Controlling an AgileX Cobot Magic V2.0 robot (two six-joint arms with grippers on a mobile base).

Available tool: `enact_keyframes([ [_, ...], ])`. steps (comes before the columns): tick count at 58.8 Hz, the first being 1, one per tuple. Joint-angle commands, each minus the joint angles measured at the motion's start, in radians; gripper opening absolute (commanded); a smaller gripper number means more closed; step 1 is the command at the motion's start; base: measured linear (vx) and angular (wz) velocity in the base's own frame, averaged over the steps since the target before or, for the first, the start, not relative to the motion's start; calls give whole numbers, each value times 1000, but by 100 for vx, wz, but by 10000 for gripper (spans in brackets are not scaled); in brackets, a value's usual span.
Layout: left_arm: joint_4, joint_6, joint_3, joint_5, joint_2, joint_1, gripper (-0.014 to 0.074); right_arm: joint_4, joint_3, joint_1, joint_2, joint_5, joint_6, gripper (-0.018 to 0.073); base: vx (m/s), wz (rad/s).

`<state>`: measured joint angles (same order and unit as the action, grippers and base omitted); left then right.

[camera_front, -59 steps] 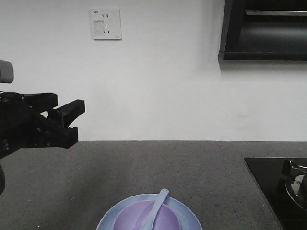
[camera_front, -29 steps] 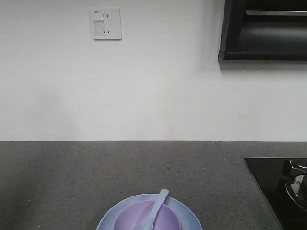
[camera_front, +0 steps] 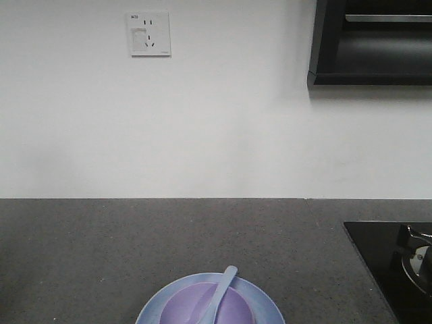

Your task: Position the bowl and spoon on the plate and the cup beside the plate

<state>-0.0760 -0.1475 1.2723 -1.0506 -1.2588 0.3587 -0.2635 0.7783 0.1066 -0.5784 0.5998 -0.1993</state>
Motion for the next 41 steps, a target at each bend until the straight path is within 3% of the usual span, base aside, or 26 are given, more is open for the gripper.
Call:
enact_keyframes([
  [1,-45,-36,72,3,-23,0,439,-4,27,-6,-12,-77,-7,573,0,0],
  [13,-59,-45,148,-16,-90,0,439,-4,27,-6,-12,-77,-7,573,0,0],
  [20,-105,-110,149,-64,-132,-1,439,-4,27,-6,-12,-77,-7,573,0,0],
  [41,-67,-110,147,-108,-222,-11,439,-4,27,-6,-12,-77,-7,573,0,0],
])
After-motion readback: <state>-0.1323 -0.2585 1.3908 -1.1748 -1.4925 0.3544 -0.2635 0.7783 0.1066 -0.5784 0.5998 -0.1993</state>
